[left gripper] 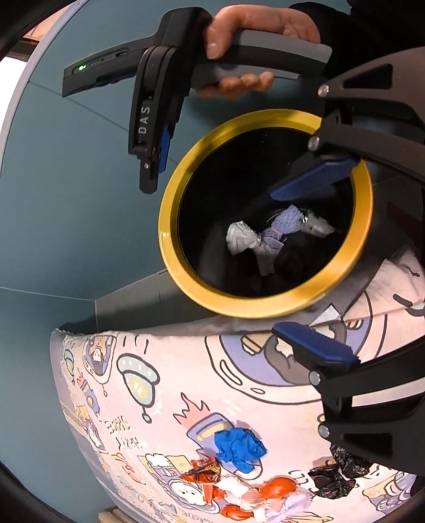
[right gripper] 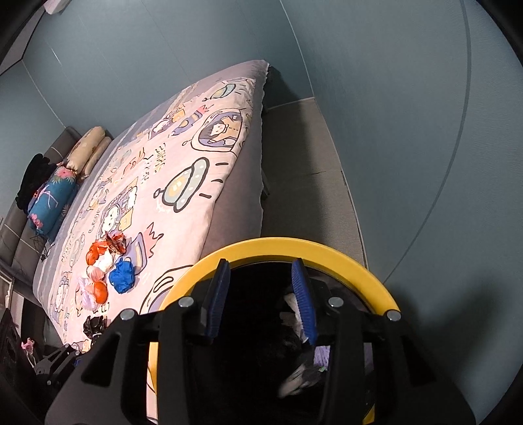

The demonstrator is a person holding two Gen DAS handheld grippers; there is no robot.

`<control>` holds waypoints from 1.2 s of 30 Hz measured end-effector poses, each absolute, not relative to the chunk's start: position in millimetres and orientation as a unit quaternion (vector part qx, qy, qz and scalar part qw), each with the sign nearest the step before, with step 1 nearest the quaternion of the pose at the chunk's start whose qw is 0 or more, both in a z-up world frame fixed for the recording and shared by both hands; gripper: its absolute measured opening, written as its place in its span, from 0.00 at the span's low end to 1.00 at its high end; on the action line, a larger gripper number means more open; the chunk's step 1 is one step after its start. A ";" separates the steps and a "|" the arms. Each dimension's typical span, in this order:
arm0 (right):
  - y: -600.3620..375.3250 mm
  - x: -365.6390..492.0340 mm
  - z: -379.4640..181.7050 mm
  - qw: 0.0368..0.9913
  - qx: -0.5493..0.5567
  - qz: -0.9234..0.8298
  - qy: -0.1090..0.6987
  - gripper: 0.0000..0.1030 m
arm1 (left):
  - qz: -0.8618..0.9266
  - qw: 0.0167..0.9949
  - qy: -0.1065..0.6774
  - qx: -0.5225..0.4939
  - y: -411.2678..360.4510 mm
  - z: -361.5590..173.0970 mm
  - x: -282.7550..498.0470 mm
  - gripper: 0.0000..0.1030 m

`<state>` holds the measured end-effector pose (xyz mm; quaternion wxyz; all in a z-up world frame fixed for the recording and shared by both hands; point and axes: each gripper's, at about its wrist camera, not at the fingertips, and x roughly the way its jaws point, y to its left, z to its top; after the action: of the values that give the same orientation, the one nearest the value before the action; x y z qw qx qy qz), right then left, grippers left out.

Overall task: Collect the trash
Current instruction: 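Open the left tool and right tool to drop both items into the bin, then move both open tools back over the trash pile on the bed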

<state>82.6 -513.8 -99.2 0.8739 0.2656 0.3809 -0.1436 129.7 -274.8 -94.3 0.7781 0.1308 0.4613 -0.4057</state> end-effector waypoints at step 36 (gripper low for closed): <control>-384.9 169.4 -61.6 0.899 0.175 -0.014 0.401 0.65 | -0.257 0.843 0.472 0.033 -118.2 -92.6 195.0 0.82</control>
<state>169.4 -384.9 -61.5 0.8993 0.1752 0.4005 -0.0144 195.0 -118.2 -92.6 0.8428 0.0332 0.4720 -0.2567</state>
